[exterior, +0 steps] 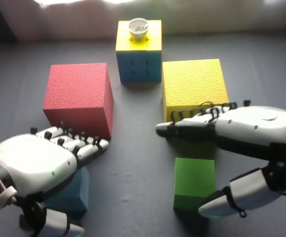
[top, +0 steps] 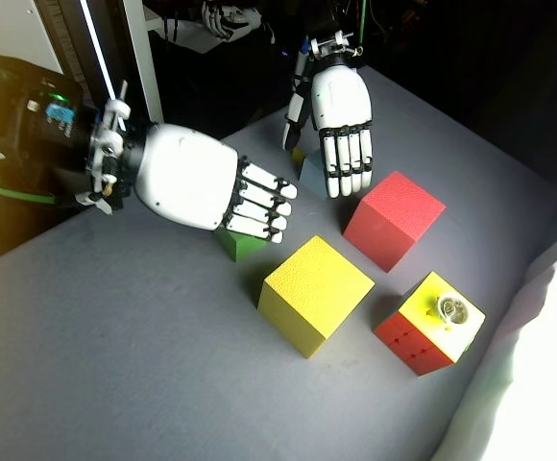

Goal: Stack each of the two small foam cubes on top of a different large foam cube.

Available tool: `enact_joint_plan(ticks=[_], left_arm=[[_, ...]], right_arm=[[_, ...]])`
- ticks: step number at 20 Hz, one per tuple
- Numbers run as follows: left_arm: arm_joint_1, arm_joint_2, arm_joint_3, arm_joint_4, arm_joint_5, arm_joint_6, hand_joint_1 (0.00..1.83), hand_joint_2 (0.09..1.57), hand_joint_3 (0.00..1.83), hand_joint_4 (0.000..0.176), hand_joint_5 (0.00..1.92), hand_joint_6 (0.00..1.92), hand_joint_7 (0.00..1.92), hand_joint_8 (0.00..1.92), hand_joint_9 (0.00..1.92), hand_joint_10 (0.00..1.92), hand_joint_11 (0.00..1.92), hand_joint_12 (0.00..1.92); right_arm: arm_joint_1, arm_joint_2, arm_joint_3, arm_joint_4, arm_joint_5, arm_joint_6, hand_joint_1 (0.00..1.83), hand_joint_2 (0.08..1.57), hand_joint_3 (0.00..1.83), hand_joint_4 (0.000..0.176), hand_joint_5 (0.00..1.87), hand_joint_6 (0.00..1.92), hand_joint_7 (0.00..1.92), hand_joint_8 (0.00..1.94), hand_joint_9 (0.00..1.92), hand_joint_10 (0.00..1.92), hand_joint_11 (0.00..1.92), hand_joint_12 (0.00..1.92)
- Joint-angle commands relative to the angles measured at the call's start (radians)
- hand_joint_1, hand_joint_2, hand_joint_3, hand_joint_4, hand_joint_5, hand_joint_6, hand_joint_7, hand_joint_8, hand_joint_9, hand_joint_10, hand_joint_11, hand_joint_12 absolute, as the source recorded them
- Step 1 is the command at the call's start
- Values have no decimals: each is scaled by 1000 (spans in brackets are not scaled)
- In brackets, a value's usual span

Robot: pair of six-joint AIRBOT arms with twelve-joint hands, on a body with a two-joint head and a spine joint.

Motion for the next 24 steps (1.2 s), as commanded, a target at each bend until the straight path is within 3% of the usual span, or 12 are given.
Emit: enact_joint_plan(ticks=[1,4,5,13,15,19,21,24], left_arm=[[-3,3,5,30,-77,1,825,973,3,0,2,0,98,7,129,7,0,364],[8,-3,20,30,-77,1,781,970,1,0,18,6,129,12,166,17,0,525],[9,-4,25,30,-77,1,760,1000,6,0,3,0,77,2,114,8,0,390],[11,-11,63,20,-77,0,784,967,0,0,21,4,130,8,163,18,0,543],[11,-11,65,18,-77,1,798,981,2,0,0,0,89,2,129,2,0,434],[14,-13,64,11,-84,3,796,975,0,0,50,12,157,11,186,16,0,618],[14,-14,64,8,-86,5,827,1001,6,0,11,2,110,0,147,4,0,500],[14,-14,64,-3,-92,11,817,1003,3,0,16,3,112,1,159,8,0,583]], right_arm=[[3,1,1,16,105,3,978,916,0,0,163,6,202,4,218,5,0,550],[-15,-36,16,46,140,-20,963,924,4,0,215,9,251,9,256,9,0,609],[-22,-50,26,70,141,-27,991,898,0,0,277,6,307,5,305,7,17,654],[-103,-136,77,99,249,-43,943,929,3,0,268,0,308,0,302,0,0,694],[-114,-148,98,99,262,-45,976,912,0,0,274,2,318,3,314,4,0,708],[-130,-164,120,99,273,-45,986,939,5,0,230,1,285,1,282,0,0,618],[-139,-173,123,99,278,-45,1009,919,1,0,253,2,308,0,314,2,0,703],[-147,-183,128,106,282,-45,1062,909,0,0,260,0,310,0,316,1,0,728]])
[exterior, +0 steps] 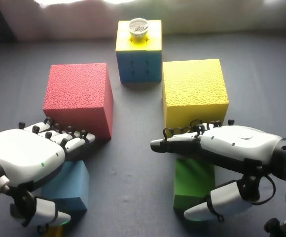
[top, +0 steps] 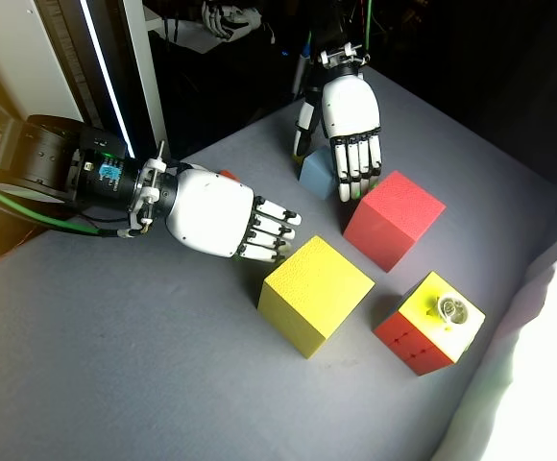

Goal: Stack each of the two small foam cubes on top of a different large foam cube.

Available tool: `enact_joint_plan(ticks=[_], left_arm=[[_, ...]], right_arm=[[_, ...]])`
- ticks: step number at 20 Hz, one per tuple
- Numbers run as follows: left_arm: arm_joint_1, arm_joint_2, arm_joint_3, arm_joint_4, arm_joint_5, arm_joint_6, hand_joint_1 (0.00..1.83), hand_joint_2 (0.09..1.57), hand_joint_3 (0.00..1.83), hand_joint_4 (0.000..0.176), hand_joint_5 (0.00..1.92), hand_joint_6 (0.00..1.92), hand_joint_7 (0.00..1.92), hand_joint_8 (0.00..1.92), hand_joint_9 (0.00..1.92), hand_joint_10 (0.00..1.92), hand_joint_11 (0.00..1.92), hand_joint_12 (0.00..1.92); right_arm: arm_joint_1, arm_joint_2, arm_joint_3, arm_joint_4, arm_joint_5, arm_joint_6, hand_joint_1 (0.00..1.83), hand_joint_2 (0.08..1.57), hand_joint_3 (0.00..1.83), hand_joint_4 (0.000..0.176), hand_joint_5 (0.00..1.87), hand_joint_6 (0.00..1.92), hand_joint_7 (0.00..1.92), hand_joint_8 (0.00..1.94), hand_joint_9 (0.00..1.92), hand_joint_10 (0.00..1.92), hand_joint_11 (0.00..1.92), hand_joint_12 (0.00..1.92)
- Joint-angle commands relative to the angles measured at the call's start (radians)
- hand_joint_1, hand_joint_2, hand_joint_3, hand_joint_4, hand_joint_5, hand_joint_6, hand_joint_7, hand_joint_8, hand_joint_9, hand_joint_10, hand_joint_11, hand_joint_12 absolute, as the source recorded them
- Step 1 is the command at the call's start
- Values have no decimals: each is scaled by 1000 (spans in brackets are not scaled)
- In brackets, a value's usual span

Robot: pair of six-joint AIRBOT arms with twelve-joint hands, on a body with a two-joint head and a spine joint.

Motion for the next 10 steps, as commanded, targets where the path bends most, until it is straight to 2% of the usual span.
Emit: enact_joint_plan(ticks=[1,3,4,6,9,10], left_arm=[[-2,2,2,24,-81,8,779,1010,6,0,25,7,120,4,161,8,0,591],[-2,2,3,21,-81,8,799,1014,3,0,35,8,142,9,169,10,0,606],[-2,2,3,20,-81,8,790,1008,0,0,46,9,156,10,184,15,0,649],[-2,2,2,19,-82,8,792,1021,4,0,4,3,108,1,144,0,0,568],[-3,2,1,17,-83,8,803,1003,0,0,12,1,124,3,172,12,0,624],[-3,2,1,15,-83,8,798,1002,0,0,13,1,120,1,169,9,0,603]], right_arm=[[-8,3,4,-9,106,9,1075,896,0,0,268,2,321,3,330,5,0,743],[-19,-6,12,-9,109,9,1022,904,0,0,259,4,302,2,308,2,0,719],[-24,-9,14,-9,110,9,1069,888,0,0,284,8,314,4,317,4,0,739],[-34,-15,18,-9,113,7,1071,887,0,0,276,1,316,2,321,3,0,730],[-46,-22,24,-9,118,5,1046,898,3,0,267,0,294,0,295,0,0,681],[-50,-24,27,-9,120,5,1051,888,0,0,290,2,309,1,313,2,0,721]])
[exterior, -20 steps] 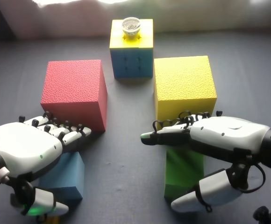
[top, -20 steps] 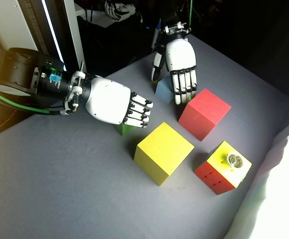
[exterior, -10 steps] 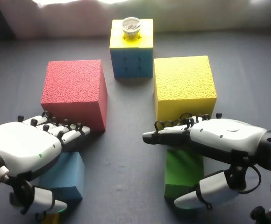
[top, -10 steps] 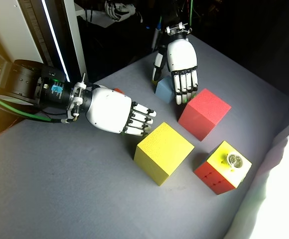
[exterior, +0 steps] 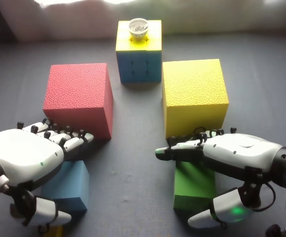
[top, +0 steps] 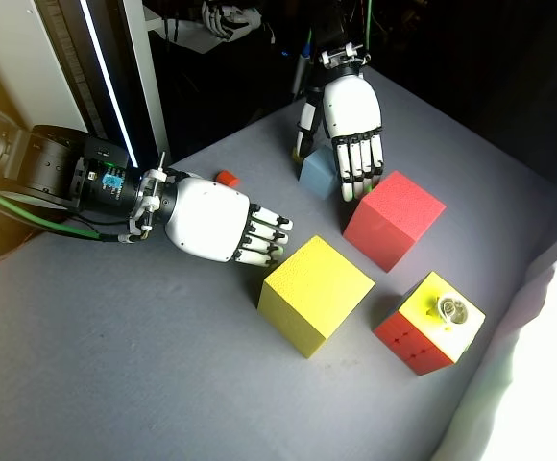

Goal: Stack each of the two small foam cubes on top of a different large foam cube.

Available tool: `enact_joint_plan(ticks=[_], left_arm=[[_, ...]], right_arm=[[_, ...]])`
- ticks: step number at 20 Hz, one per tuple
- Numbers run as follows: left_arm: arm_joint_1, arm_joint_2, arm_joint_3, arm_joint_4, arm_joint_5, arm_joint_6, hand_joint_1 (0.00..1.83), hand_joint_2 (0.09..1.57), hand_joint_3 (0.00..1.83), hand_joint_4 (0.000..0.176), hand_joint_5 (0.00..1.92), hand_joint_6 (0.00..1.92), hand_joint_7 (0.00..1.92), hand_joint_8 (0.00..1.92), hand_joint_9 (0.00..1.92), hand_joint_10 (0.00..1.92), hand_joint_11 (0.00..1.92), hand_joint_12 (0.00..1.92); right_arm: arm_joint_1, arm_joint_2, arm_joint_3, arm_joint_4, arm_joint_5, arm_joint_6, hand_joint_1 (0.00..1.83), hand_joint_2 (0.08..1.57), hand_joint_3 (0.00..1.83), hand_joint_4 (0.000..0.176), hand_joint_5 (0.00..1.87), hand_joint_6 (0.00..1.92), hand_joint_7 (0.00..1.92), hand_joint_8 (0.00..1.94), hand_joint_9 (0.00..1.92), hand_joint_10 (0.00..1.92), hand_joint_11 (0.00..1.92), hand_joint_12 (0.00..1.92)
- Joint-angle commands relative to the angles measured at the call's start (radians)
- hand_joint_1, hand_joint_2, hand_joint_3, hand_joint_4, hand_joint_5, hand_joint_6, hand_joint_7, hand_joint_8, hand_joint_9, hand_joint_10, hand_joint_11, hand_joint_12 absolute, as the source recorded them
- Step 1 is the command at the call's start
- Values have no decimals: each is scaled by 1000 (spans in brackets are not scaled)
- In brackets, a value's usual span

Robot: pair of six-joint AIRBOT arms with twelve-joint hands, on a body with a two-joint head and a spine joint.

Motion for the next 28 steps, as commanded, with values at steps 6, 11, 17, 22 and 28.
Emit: enact_joint_plan(ticks=[6,11,17,22,28], left_arm=[[-3,4,1,20,-80,7,940,1006,3,0,117,24,239,22,272,41,0,919],[-8,4,0,16,-89,7,994,1167,4,0,463,159,620,137,499,394,0,1437],[-9,4,-4,14,-90,15,1348,1211,0,0,782,1044,820,1321,713,1605,476,1813],[-13,7,-11,8,-89,15,1349,1202,0,0,825,1035,810,1328,705,1583,442,1795],[-96,54,-38,-87,-43,127,1343,1219,1,0,820,1006,770,1422,662,1636,461,1821]], right_arm=[[-23,-10,13,-13,102,-7,1075,898,2,0,327,6,378,7,381,12,33,780],[-31,-21,15,-13,117,-29,1141,1020,1,0,653,11,739,14,701,33,199,1010],[-31,-21,15,-20,116,-30,1204,1155,0,0,903,975,929,1183,1067,107,401,1255],[-16,-2,-16,-49,113,-29,1225,1140,3,0,920,909,970,1178,885,757,393,1367],[77,75,-93,-72,91,-10,1228,1127,1,0,948,875,992,1132,886,749,415,1363]])
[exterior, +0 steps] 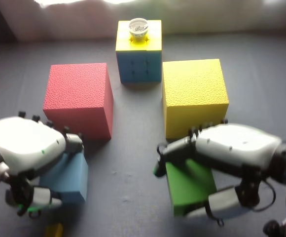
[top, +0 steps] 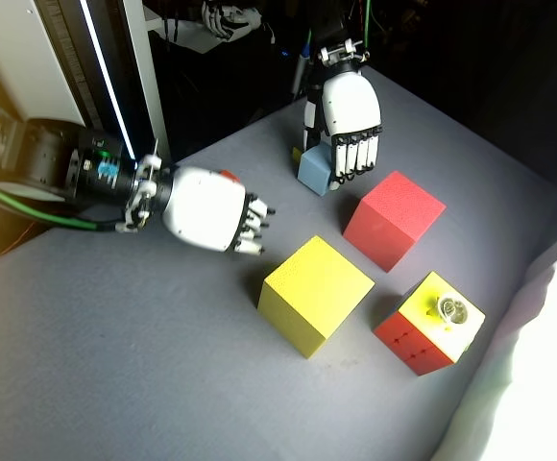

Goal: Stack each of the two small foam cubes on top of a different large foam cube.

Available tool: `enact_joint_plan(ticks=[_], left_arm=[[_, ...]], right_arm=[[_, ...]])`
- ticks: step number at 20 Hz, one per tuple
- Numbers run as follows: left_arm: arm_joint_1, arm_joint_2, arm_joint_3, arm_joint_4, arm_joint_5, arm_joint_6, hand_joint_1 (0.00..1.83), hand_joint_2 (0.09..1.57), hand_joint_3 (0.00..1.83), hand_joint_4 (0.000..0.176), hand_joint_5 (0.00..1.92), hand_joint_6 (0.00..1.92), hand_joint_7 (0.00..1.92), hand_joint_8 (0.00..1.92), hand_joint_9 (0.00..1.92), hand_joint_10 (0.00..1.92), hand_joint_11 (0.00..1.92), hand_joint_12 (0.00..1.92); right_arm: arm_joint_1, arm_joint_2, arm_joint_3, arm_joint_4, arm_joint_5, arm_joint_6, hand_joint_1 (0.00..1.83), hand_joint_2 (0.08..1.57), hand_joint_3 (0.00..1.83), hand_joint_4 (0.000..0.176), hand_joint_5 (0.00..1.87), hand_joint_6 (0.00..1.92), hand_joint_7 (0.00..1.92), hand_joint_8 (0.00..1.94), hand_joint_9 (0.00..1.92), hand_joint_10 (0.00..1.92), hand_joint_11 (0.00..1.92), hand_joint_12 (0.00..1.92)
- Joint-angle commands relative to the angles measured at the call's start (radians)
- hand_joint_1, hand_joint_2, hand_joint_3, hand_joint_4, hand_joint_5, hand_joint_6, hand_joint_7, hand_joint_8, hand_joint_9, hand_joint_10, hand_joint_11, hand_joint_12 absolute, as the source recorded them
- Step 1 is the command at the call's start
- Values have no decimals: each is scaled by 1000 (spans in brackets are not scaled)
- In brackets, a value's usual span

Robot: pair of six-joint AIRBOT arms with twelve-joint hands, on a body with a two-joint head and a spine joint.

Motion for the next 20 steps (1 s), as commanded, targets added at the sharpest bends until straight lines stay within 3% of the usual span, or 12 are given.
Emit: enact_joint_plan(ticks=[1,3,5,7,12,13,15,19,20], left_arm=[[-20,22,-5,7,-50,29,1342,1220,1,0,819,1001,771,1426,658,1639,466,1820],[-69,47,-20,-54,-27,100,1338,1232,1,0,798,1040,750,1456,638,1664,442,1840],[-109,67,-33,-111,-9,164,1228,1190,0,0,897,959,820,1469,686,1570,477,1856],[-156,90,-52,-188,5,242,1337,1217,0,0,810,1055,784,1407,665,1611,441,1810],[-251,147,-99,-352,21,417,1345,1211,0,0,794,1098,807,1325,691,1607,450,1815],[-272,155,-105,-382,27,451,1355,1179,0,0,855,1053,874,1185,743,1528,479,1793],[-309,159,-109,-414,31,495,1351,1194,1,0,835,1029,837,1267,710,1596,478,1870],[-366,153,-98,-423,33,519,1344,1213,2,0,796,1096,796,1336,686,1615,449,1831],[-379,150,-92,-423,34,523,1354,1183,0,0,857,1039,856,1222,738,1537,486,1795]], right_arm=[[19,19,-11,-12,86,14,1225,1133,1,0,931,902,983,1146,881,744,407,1360],[61,41,-30,-12,77,20,1218,1138,1,0,913,945,979,1137,885,720,423,1319],[98,54,-37,-12,59,20,1217,1144,0,0,907,944,966,1167,882,717,437,1292],[141,71,-38,-12,51,20,1222,1135,0,0,935,904,975,1151,896,695,457,1274],[194,90,-31,-32,73,21,1217,1140,1,0,928,917,958,1176,881,706,419,1328],[200,90,-26,-67,97,27,1210,1150,1,0,891,986,954,1171,867,726,401,1355],[214,88,-8,-116,126,39,1209,1147,0,0,895,990,964,1144,868,709,400,1339],[233,68,63,-120,153,94,1212,1142,0,0,921,951,954,1160,877,657,409,1293],[236,64,81,-127,153,107,1211,1142,0,0,920,950,959,1153,891,642,429,1272]])
